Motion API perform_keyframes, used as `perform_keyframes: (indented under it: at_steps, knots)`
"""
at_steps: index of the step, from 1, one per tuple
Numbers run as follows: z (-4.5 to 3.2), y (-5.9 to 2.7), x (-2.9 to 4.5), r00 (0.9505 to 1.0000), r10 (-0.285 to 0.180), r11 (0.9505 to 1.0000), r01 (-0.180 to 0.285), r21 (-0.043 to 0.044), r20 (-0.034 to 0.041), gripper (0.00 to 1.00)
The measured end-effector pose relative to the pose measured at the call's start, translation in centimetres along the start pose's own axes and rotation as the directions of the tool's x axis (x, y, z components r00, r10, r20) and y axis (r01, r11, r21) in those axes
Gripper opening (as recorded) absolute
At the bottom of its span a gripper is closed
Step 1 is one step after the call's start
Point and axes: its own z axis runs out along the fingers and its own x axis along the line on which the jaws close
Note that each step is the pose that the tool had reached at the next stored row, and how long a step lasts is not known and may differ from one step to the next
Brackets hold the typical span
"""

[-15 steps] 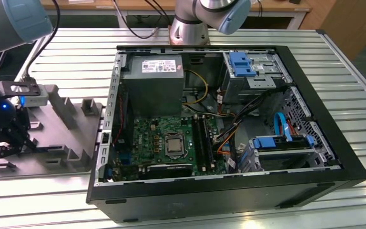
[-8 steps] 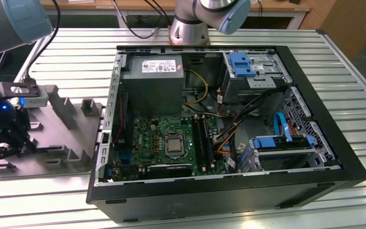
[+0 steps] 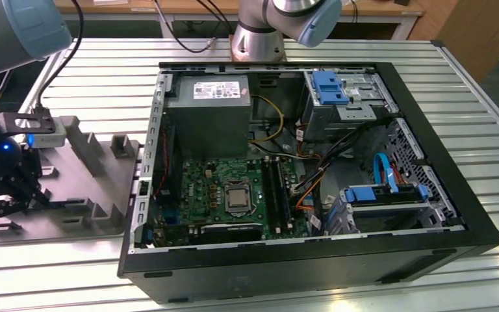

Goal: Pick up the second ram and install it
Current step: 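Pick up the second ram and move it above second insertion slot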

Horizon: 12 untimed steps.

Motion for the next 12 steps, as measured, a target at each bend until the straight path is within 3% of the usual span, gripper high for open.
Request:
perform_keyframes:
  at_steps: [12]
  knots:
    - [0.00,0.00,0.00,1.0000,0.001,1.0000,-0.001,0.0000,0.0001,0.11]
